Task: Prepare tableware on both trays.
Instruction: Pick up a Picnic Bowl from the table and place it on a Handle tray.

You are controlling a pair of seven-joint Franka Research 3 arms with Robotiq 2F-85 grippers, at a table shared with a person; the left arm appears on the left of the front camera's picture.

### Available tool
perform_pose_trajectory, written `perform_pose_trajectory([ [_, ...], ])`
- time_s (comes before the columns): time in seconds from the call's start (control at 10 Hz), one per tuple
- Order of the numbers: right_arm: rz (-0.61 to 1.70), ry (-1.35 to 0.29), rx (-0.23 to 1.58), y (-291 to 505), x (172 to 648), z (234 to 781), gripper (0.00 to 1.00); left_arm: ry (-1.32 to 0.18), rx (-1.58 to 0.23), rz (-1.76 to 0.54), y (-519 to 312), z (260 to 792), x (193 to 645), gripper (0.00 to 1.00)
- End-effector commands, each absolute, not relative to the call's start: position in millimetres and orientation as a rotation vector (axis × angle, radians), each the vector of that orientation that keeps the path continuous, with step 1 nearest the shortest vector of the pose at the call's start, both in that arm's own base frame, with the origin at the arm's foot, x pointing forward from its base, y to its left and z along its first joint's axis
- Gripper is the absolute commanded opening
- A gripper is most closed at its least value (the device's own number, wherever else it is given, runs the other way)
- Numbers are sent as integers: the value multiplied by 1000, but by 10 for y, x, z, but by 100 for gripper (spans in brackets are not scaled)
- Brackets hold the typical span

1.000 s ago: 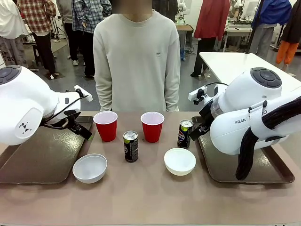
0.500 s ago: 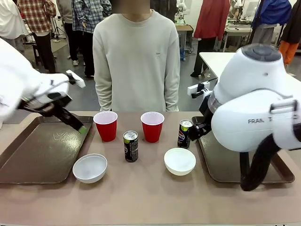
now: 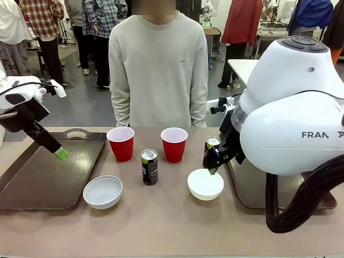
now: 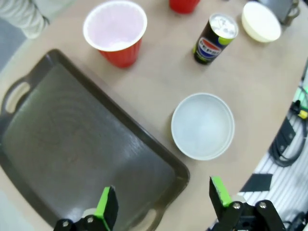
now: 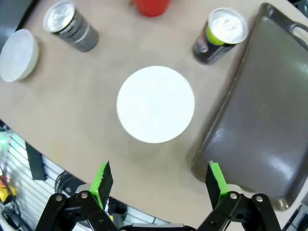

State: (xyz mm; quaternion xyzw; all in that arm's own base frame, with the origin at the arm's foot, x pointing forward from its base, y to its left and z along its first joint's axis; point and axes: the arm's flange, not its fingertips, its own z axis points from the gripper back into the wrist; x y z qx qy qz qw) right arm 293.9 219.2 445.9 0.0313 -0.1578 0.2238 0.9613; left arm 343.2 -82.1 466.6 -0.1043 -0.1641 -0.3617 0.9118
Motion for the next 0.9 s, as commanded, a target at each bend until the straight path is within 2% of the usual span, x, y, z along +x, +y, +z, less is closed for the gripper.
perform_pose_trajectory([
  [0.0,460,-307,81,2268,2862,4463,100,-331,-218,-742,-762,4668,3426,100],
  [0.2,350,-207,264,1739,2742,4486,100,-210,-304,-704,-708,4682,3353,100],
  [0.4,299,-152,311,1469,2653,4380,100,-88,-250,-761,-993,4607,2946,100],
  [0.5,308,-138,330,1430,2664,4359,100,-86,-228,-728,-1027,4566,2906,100],
  [0.6,325,-137,437,1360,2707,4358,100,-127,-279,-647,-912,4615,3083,100],
  [0.8,277,-293,924,735,2692,4291,100,-319,-723,-419,-235,4774,3534,100],
])
